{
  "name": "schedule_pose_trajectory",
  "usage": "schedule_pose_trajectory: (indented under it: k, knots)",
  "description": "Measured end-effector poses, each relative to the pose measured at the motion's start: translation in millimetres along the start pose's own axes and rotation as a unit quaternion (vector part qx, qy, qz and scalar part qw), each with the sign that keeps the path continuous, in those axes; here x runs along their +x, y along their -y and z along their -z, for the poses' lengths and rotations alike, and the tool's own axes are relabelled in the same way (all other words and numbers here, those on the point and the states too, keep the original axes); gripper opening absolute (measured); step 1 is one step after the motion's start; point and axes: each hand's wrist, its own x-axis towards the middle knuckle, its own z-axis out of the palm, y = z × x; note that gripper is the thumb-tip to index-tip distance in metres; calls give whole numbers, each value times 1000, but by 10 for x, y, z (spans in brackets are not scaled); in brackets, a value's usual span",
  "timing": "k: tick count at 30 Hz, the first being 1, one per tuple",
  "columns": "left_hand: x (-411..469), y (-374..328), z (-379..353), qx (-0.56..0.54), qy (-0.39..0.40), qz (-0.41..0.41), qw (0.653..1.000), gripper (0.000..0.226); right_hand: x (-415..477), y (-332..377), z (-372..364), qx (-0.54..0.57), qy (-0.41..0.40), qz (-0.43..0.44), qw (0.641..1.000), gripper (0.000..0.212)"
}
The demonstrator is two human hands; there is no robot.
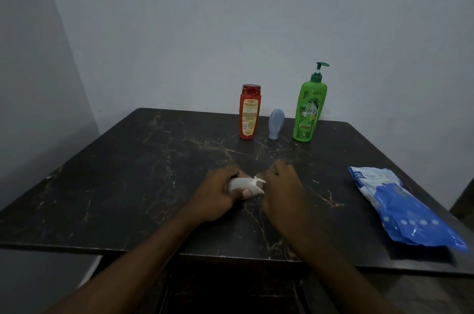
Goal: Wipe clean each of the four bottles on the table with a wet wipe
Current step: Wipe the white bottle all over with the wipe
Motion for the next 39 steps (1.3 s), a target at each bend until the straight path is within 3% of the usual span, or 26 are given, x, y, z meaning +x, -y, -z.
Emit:
schedule_pose_trajectory:
  k: [4,6,7,11,13,15,18,21,23,25,27,30,32,36,39]
  knots:
    - [-44,11,-28,29,-4,-71,997,15,417,-41,218,-15,197,-3,980,27]
    - [-60,19,-39,51,-12,-96,994,15,528,-36,321,-19,251,16,968,12]
    - [-67,19,-41,63,-19,-103,993,16,580,-32,356,10,276,-20,961,11]
    - [-79,-12,-55,68,-36,-112,991,17,657,-112,428,114,314,-87,939,28]
    - [-78,-26,-51,60,-36,-114,991,15,579,-123,427,148,285,-88,943,24]
    - [-70,-18,-49,50,-33,-112,992,15,420,-111,419,167,191,-103,962,19]
    - [-64,-20,-41,32,-31,-104,994,14,76,-12,333,139,52,-48,988,14]
    - [-61,-31,-30,3,-43,-94,995,14,-109,71,226,75,-24,14,997,13]
    - [-59,-30,-32,10,-48,-94,994,15,-88,84,232,42,-9,12,999,21]
    - [-66,-29,-31,28,-49,-97,994,15,34,71,318,-4,59,-4,998,24]
    - [-79,-34,-29,35,-47,-105,993,16,198,33,401,44,118,-60,990,25]
    - [-100,-45,-39,38,-54,-114,991,18,465,-116,460,187,211,-153,947,23]
    - [-109,-56,-39,39,-62,-110,991,21,545,-243,477,283,272,-209,896,24]
    - [-108,-81,-23,18,-59,-109,992,17,447,-449,359,577,276,-319,699,26]
    - [-95,-95,-26,23,-50,-107,993,19,267,-422,214,677,230,-349,606,29]
